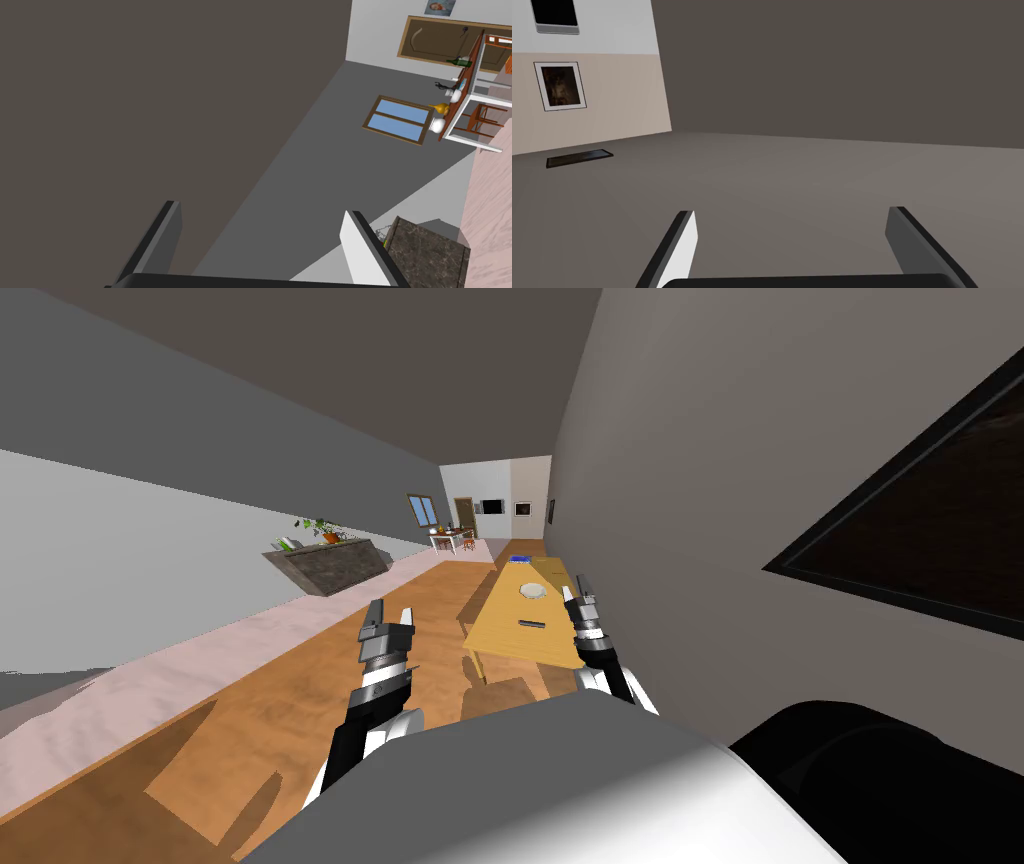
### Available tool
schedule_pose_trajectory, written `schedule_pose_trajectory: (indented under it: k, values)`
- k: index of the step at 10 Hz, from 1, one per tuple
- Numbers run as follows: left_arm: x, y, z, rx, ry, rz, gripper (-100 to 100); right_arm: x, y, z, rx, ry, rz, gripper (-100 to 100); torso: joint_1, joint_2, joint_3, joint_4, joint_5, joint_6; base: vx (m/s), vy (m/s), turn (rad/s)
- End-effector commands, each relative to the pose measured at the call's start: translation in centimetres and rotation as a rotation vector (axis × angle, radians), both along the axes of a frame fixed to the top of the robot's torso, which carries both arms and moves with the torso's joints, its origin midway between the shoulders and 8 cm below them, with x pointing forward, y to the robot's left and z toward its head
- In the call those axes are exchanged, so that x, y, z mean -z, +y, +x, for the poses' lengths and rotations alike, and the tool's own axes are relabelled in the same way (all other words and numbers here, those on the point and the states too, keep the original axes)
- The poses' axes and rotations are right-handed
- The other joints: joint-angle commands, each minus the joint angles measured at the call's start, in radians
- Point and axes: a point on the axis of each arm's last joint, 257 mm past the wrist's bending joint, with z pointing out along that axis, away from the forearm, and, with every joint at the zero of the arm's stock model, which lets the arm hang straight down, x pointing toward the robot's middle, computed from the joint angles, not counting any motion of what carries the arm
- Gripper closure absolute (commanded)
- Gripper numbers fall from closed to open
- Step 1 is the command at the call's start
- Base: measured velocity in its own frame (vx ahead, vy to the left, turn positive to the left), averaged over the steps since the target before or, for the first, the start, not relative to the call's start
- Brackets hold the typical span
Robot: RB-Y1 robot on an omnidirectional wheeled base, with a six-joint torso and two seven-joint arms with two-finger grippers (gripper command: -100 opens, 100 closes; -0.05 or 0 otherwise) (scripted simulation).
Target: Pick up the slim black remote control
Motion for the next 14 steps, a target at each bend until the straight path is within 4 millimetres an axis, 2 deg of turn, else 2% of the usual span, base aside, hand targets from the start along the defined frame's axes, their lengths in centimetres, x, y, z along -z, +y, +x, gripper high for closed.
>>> schedule_pose_trajectory:
  k: [1, 3, 5, 9, 10, 12, 13, 14]
  values:
    - [0.0, 0.0, 0.0, 0.000, 0.000, 0.000, 0, 0.9, 0.6, 0.4, -0.020, 0.025, -0.035, -100, 0.000, 0.000, 0.000, 0.000, 0.000, 0.000, -0.004, 0.004, 0.126]
    - [0.0, 0.0, 0.0, 0.000, 0.000, 0.000, 0, 2.4, 1.5, 0.9, -0.046, 0.060, -0.081, -100, 0.000, 0.000, 0.000, 0.000, 0.000, 0.000, -0.004, 0.002, 0.124]
    - [0.0, 0.0, 0.0, 0.000, 0.000, 0.000, 0, 4.6, 2.5, 1.5, -0.078, 0.112, -0.142, -100, 0.000, 0.000, 0.000, 0.000, 0.000, 0.000, 0.003, 0.001, 0.178]
    - [0.0, 0.0, 0.0, 0.000, 0.000, 0.000, 0, 11.3, 4.3, 2.4, -0.149, 0.251, -0.302, -100, -0.001, -0.002, -0.001, 0.000, 0.000, 0.000, 0.024, -0.009, 0.236]
    - [0.0, 0.0, 0.0, 0.000, 0.000, 0.000, 0, 11.5, 4.3, 2.4, -0.152, 0.257, -0.310, -100, -0.001, -0.003, -0.001, -0.001, 0.000, 0.000, 0.026, -0.014, 0.075]
    - [0.0, 0.0, 0.0, 0.000, 0.000, 0.000, 0, 15.7, 4.8, 2.3, -0.189, 0.337, -0.402, -100, -0.001, -0.002, -0.001, 0.000, 0.000, 0.000, 0.019, -0.005, 0.264]
    - [0.0, 0.0, 0.0, 0.000, 0.000, 0.000, 0, 15.9, 4.7, 2.3, -0.192, 0.342, -0.414, -100, -0.001, -0.002, -0.001, 0.000, 0.000, -0.001, 0.011, -0.013, 0.100]
    - [0.0, 0.0, 0.0, 0.000, 0.000, 0.000, 0, 18.2, 4.7, 2.1, -0.212, 0.386, -0.470, -100, -0.001, -0.001, -0.001, 0.000, 0.000, 0.001, 0.005, 0.001, 0.172]
